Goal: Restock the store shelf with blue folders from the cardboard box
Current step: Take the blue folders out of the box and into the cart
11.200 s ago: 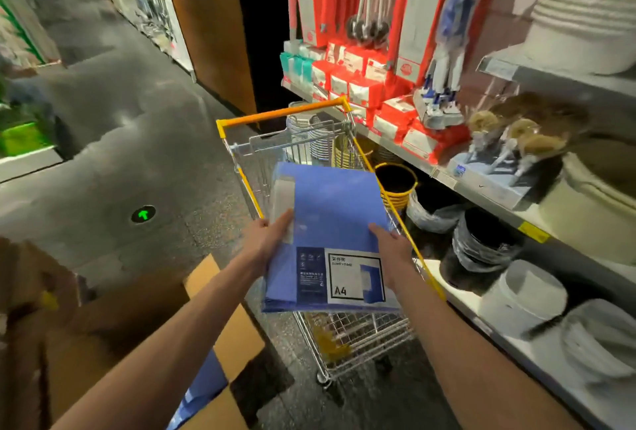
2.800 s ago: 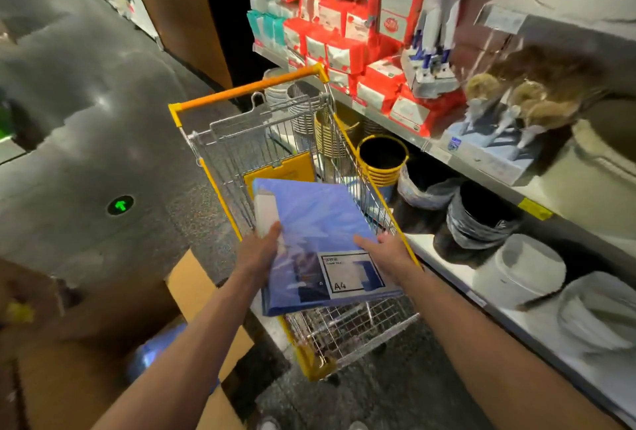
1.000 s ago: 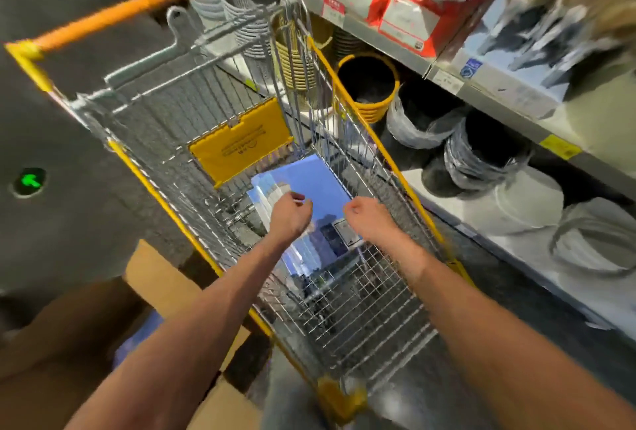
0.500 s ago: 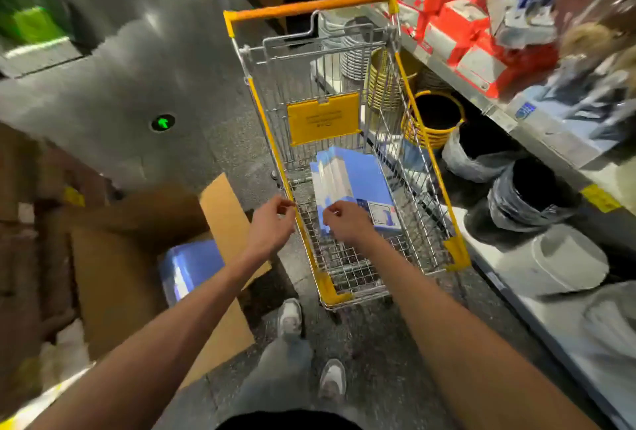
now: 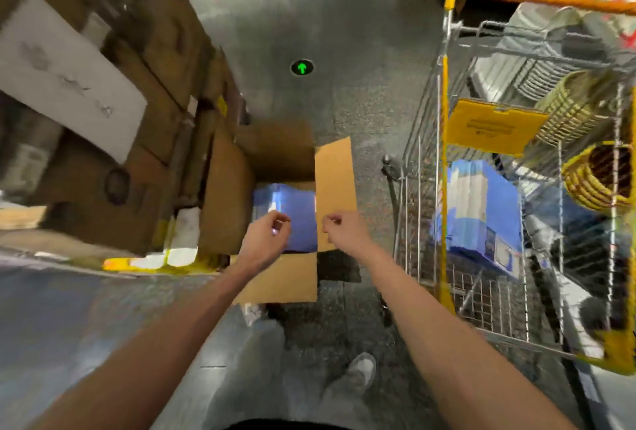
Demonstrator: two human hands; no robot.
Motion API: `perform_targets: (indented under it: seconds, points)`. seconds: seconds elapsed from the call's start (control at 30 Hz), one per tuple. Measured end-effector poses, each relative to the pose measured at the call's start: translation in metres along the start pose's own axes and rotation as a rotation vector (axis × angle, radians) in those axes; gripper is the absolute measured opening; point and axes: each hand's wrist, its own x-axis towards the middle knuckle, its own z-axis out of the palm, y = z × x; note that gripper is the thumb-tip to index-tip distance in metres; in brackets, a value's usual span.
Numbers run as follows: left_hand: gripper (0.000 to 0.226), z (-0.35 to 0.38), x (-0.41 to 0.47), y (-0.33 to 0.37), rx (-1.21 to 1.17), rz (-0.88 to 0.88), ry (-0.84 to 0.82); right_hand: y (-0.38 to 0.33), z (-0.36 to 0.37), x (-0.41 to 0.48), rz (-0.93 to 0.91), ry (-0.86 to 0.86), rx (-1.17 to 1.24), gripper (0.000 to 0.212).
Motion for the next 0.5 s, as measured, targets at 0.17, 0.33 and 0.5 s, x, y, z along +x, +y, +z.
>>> perform_targets:
  seconds: [0.17,0.33,0.5]
  points:
    - [0.013,-0.048,0.045,-0.073,-0.083,-0.11,0.015,-0.052,0.067,0.046,0.029,-0.096,-0.082,0.033]
    - [0.02,-0.082,0.098,-0.119,-0.1,-0.184,-0.035,-0.082,0.125,0.102,0.133,-0.115,-0.095,0.029]
    - [0.023,-0.097,0.145,-0.148,-0.012,-0.225,-0.091,-0.091,0.158,0.152,0.231,-0.141,-0.117,0.031]
